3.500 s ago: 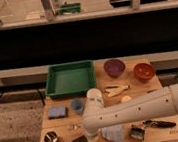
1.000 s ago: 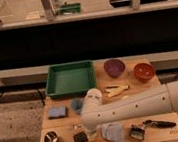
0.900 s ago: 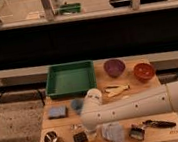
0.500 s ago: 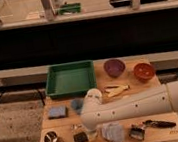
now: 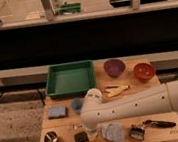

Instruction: Wipe table surface with eraser

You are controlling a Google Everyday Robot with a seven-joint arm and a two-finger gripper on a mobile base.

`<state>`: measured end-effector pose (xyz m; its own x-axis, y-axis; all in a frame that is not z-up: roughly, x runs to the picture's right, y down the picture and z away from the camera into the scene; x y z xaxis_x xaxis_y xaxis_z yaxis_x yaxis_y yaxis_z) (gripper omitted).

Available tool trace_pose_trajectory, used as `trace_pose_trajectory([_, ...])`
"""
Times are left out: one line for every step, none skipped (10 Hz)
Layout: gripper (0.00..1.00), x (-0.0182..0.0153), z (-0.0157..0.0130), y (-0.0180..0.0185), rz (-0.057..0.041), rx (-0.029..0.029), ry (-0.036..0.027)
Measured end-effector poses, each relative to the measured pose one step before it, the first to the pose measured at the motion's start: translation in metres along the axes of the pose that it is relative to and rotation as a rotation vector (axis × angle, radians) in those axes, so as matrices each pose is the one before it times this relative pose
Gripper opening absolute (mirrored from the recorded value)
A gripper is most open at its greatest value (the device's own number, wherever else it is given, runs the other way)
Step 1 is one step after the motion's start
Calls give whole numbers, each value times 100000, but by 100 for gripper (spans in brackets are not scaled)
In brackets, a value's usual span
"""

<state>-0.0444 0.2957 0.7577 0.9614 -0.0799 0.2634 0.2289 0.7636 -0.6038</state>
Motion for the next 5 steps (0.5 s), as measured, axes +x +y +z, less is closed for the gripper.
trace_pose_trajectory([4,141,-177,-137,-737,636,1144])
trace_pose_trajectory([4,359,-653,-548,-596,1900,2742])
trace_pose_trajectory([4,175,-340,-257,-88,602,1163])
trace_pose_trajectory([4,207,70,-113,410,-43,262])
trace_pose_trajectory([4,401,189,-93,-21,-187,606])
